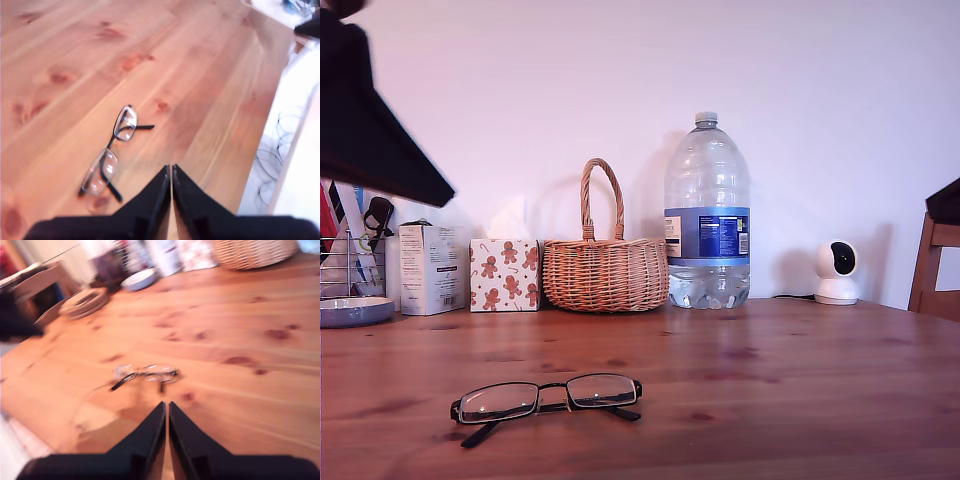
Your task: Pick up the glasses and open them, then place them back on the table
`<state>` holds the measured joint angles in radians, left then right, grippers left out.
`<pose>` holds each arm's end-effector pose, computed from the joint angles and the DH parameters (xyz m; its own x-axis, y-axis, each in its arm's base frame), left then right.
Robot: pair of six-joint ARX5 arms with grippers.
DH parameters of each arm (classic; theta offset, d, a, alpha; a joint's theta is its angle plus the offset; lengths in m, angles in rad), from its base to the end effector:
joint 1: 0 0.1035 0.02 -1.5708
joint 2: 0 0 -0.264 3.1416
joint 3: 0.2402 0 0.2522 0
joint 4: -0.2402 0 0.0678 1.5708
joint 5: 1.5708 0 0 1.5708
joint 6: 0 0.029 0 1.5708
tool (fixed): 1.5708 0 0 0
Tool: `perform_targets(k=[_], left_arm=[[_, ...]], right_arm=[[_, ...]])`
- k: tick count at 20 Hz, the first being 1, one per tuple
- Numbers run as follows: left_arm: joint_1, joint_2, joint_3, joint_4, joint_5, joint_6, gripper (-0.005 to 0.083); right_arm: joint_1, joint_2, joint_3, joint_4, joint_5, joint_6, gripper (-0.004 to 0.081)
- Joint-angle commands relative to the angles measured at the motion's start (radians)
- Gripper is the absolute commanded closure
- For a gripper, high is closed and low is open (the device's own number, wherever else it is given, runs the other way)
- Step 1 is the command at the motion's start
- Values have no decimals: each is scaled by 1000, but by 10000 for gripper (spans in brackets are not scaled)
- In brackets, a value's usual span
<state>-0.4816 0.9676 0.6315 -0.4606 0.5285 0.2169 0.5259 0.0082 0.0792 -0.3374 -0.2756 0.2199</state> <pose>0.1582 -0.0992 0.2304 0.3015 -0.7265 -0.6175 0.8321 0.5167 -0.2017 0.0725 0.0512 0.1577 0.6663 0.7014 -0.2533 -0.6433 0.7124 0.2804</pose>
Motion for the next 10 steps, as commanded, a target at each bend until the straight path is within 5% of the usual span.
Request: perform_targets(k=[1,10], left_arm=[[-9,61,41,-31,-8,72,792],[-82,369,240,-138,-143,321,782]], right_arm=[[26,-5,-10,3,27,-10,782],[113,84,-10,74,64,-10,782]])
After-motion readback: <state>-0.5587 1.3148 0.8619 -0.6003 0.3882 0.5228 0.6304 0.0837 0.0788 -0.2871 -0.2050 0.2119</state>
